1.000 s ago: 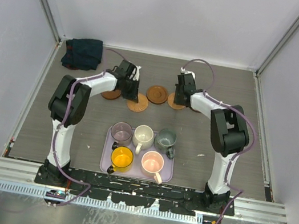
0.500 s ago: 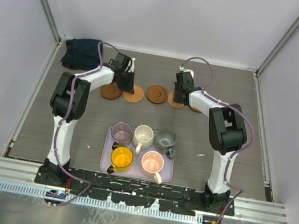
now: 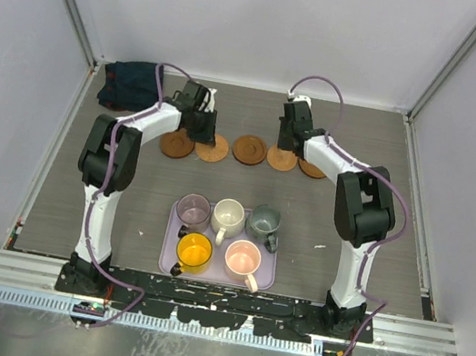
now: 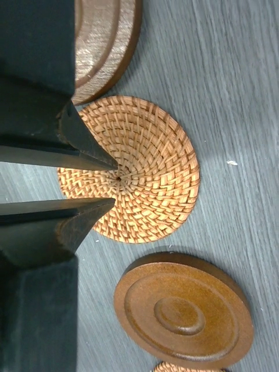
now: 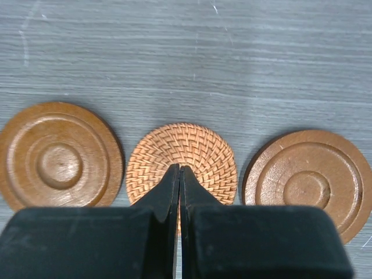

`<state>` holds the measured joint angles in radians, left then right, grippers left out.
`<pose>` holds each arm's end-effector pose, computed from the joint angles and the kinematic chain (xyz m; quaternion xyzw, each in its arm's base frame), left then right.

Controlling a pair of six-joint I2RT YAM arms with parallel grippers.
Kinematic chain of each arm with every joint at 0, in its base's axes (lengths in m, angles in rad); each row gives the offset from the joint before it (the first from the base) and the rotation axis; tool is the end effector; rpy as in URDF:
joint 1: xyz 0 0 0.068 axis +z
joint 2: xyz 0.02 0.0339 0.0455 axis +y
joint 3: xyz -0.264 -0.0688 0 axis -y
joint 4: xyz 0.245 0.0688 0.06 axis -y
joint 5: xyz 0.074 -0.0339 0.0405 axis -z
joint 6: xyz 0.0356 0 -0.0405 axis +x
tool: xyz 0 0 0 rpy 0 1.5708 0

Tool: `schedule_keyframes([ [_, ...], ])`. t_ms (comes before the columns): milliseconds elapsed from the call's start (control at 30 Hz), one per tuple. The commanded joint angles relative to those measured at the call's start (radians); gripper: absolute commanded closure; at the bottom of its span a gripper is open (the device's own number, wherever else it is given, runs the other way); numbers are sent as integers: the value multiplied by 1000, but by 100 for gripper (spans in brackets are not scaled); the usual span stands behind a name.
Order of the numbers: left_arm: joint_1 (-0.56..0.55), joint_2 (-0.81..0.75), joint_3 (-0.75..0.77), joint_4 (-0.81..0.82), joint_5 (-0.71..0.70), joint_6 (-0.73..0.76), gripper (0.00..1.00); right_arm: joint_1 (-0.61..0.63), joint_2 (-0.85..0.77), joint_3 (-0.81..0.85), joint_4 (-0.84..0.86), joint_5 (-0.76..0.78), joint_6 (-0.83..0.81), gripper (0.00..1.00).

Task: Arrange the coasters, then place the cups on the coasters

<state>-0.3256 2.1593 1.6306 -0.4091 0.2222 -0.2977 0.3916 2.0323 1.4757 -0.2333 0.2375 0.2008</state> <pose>0.4453 -0.1586 0.1737 0.0477 0.9439 -0.1951 0.2621 0.4226 0.1654 0.1943 -0.0426 0.9183 0.0055 0.3934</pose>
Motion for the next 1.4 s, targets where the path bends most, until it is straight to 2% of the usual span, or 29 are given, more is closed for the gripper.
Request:
schedule_keyframes([
  [0, 9, -135, -2, 3, -23, 25, 72, 4, -92, 72, 31, -64, -12, 99],
  [100, 14, -201, -80, 31, -55, 15, 72, 18, -86, 74, 34, -126, -4, 99],
  [233, 31, -277, -191, 83, -63, -7, 71, 54, -54, 88, 34, -141, -26, 99],
  [400, 46, -317, -261, 83, -79, -20, 71, 97, -1, 130, 30, -149, -43, 99],
  [633, 63, -332, -326, 60, -118, -22, 73, 126, 72, 190, 16, -167, -56, 99],
  [900, 79, -353, -407, 91, -69, -42, 76, 131, 124, 203, 0, -144, -59, 99],
  [1367, 120, -312, -420, 99, -79, -49, 75, 152, 181, 194, -9, -162, -47, 99],
])
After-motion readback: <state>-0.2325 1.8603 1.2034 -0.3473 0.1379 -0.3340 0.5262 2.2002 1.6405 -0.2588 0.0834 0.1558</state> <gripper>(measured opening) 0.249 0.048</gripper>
